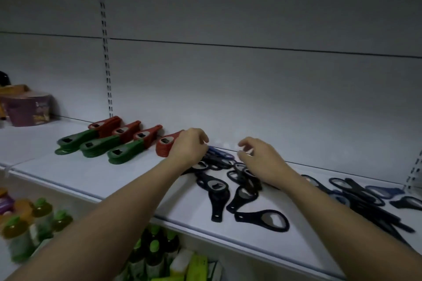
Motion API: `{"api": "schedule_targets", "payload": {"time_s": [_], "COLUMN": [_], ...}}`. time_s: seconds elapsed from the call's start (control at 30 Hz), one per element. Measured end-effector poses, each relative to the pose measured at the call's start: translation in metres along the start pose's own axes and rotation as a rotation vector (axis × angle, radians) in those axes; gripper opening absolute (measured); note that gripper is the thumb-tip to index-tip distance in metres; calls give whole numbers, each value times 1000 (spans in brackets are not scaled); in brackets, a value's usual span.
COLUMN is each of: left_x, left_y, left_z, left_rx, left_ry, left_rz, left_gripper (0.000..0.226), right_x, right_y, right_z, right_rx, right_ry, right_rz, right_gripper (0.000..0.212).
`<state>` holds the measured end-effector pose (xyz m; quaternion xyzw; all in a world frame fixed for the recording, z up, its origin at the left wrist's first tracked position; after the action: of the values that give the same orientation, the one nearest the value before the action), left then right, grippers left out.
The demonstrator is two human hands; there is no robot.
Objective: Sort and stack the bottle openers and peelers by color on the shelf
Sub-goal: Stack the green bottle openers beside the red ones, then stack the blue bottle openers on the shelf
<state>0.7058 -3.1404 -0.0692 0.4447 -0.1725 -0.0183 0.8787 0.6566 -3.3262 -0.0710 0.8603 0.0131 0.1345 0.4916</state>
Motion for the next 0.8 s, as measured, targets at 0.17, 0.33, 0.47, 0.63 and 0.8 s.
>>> {"api": "schedule_targets", "payload": {"time_s": [0.17, 0.33, 0.47, 0.63, 0.8], "left_x": [48, 71, 67, 50, 38], "left_y": [-47, -71, -70, -58, -39], "left_z": [5, 9, 18, 22, 60], "left_rx": [177, 376, 513, 362, -285], "left_ry": [29, 10, 27, 66, -28], "left_rz": [-176, -368, -442, -268, -154], "left_gripper": [27, 31, 46, 32, 11], "right_x": [-29, -39, -39, -43, -46], "right_y": [44, 62, 77, 91, 117], "right_z": [73, 99, 106, 117, 135], "right_rx": [13, 39, 59, 136, 233], "right_ry": [-77, -65, -51, -37, -68], "right_rz": [133, 185, 221, 271, 320], "right_gripper": [20, 19, 20, 20, 16]}}
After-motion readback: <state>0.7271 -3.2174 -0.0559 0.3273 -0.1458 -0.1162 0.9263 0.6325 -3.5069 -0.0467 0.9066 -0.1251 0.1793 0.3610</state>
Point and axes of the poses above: each hand's wrist, its own x-axis towards the middle knuckle, its own y-axis out of the back of the hand, z = x × y, the point moved 6 cm from there along x, towards the middle knuckle, and after that the axes turned 9 degrees about -z, right-handed, at the moved point
